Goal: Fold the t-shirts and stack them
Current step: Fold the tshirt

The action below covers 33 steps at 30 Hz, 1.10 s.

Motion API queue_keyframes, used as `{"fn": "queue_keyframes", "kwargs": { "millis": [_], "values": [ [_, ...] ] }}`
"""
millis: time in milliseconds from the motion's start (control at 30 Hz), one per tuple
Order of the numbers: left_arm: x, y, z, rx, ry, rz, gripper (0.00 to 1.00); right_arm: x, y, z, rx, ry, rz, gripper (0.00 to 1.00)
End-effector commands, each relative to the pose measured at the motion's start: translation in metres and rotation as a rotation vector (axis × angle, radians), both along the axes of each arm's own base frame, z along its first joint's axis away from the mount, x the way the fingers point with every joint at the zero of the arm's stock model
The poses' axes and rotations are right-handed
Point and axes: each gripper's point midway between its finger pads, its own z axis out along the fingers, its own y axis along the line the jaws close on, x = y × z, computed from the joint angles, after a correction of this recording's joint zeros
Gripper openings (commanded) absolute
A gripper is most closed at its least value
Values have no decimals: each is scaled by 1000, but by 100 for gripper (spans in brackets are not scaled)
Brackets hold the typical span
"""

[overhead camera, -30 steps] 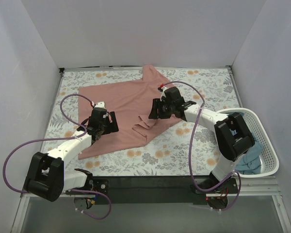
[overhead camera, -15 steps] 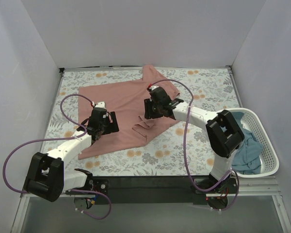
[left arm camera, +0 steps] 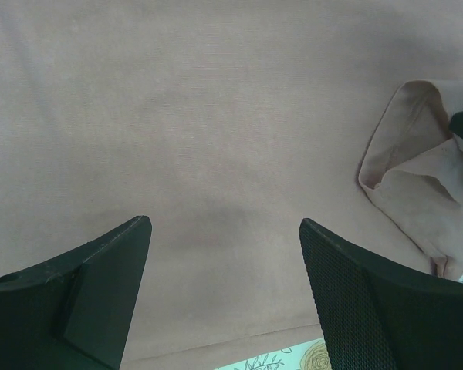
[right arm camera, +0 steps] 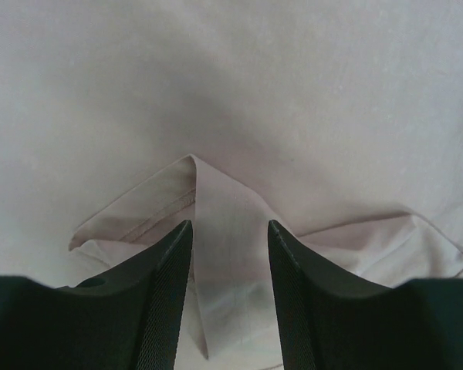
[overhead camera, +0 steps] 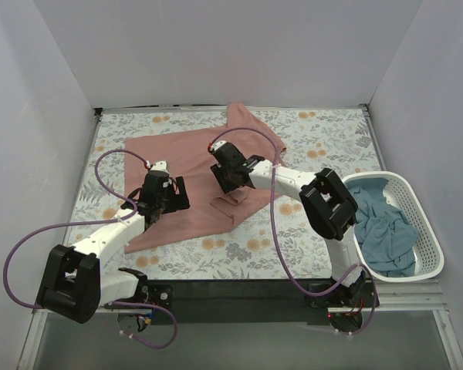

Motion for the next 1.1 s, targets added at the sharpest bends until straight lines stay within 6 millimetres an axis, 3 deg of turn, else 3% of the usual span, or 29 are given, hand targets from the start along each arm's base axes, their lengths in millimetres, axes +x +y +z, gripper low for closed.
{"fn": "queue_keyframes", "kwargs": {
  "millis": [0, 167, 300, 467, 600, 800, 1067],
  "values": [
    [8, -4, 18, -17, -60, -16, 77, 5, 4, 0, -89, -47, 42, 51],
    [9, -6, 20, -25, -65, -23, 77, 3, 1, -8, -170, -60, 54, 52],
    [8, -8, 20, -30, -63, -30, 77, 3, -2, -3, -206, -87, 52, 52],
    [9, -8, 21, -31, -68, -32, 77, 14, -24, 6, -302, -159, -7, 52],
    [8, -8, 20, -30, -65, -31, 77, 19, -28, 19, -312, -197, -23, 50],
    [8, -8, 20, -30, -65, -31, 77, 27, -30, 38, -324, -248, -39, 37],
    [8, -8, 20, -28, -65, -33, 77, 22, -36, 46, -331, -237, -39, 28]
  ]
}}
